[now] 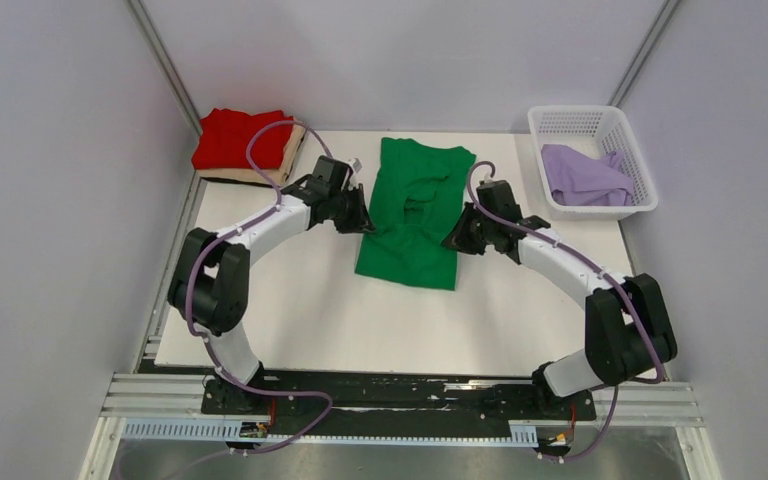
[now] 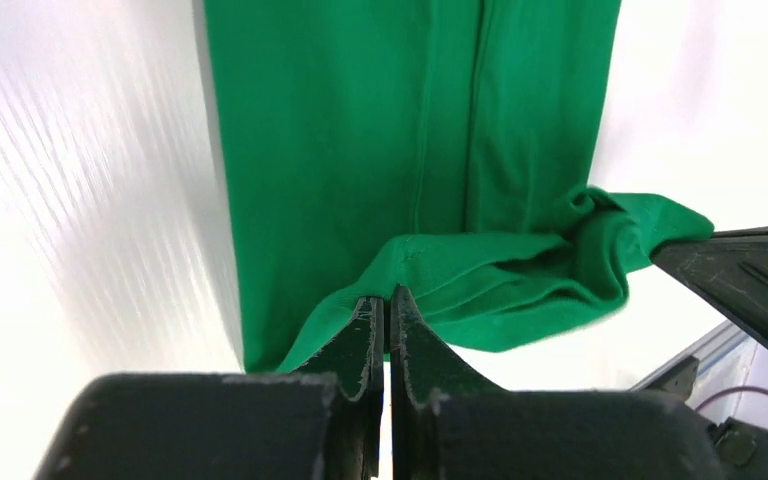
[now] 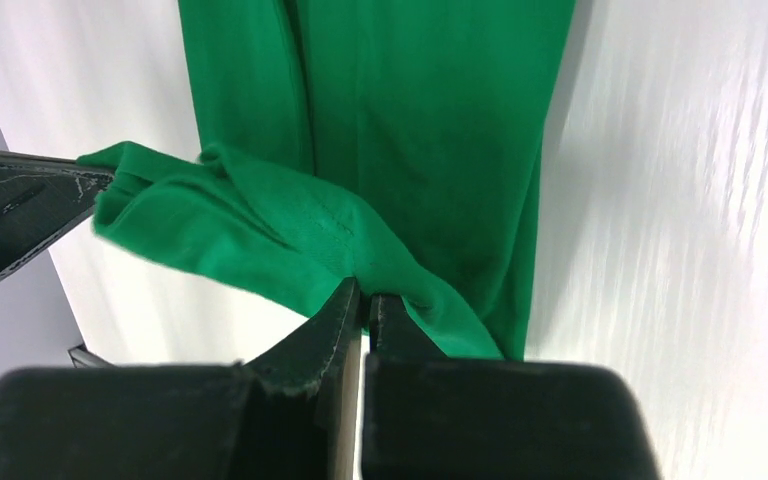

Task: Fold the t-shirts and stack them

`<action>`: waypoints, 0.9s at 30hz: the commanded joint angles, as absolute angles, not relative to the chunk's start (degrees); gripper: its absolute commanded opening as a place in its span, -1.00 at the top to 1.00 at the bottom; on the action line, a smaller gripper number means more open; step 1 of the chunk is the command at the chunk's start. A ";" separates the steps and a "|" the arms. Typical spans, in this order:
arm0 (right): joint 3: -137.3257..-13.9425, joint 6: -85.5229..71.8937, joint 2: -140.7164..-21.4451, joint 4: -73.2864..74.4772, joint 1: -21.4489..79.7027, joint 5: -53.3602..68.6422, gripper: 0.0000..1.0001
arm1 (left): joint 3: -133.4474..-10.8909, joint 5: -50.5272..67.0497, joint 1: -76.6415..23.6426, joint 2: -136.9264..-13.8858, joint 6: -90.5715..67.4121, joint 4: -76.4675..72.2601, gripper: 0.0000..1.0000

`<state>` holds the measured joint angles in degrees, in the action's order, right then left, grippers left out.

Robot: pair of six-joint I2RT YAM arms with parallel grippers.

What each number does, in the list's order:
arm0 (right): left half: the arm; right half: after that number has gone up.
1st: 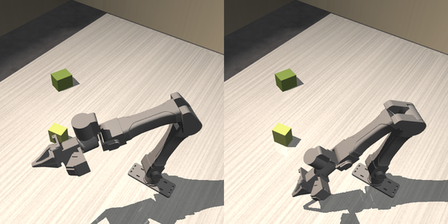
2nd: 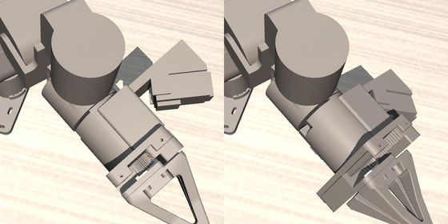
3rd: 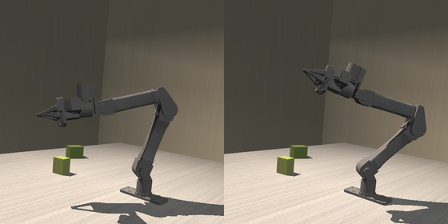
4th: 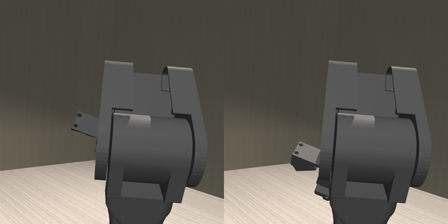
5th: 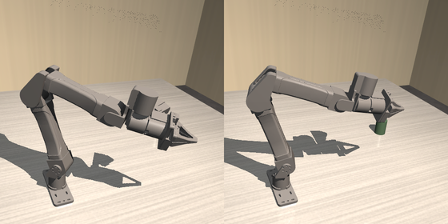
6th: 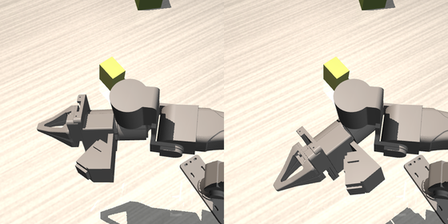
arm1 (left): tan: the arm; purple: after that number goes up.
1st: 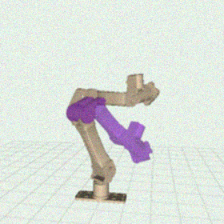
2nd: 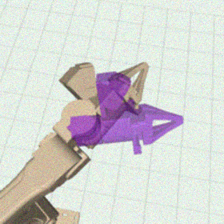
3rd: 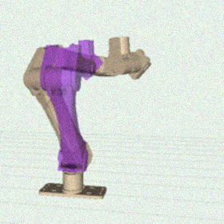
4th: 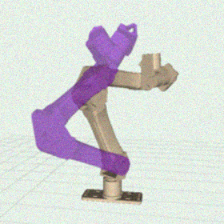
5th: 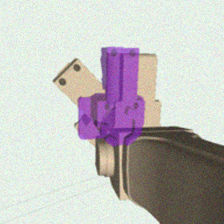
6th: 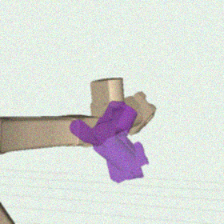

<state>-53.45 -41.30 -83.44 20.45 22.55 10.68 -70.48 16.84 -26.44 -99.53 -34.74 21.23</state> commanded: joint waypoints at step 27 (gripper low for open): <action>-71.54 -34.39 -107.25 9.06 10.38 19.38 0.84 | -101.04 16.94 -20.77 -125.21 -29.14 24.47 0.73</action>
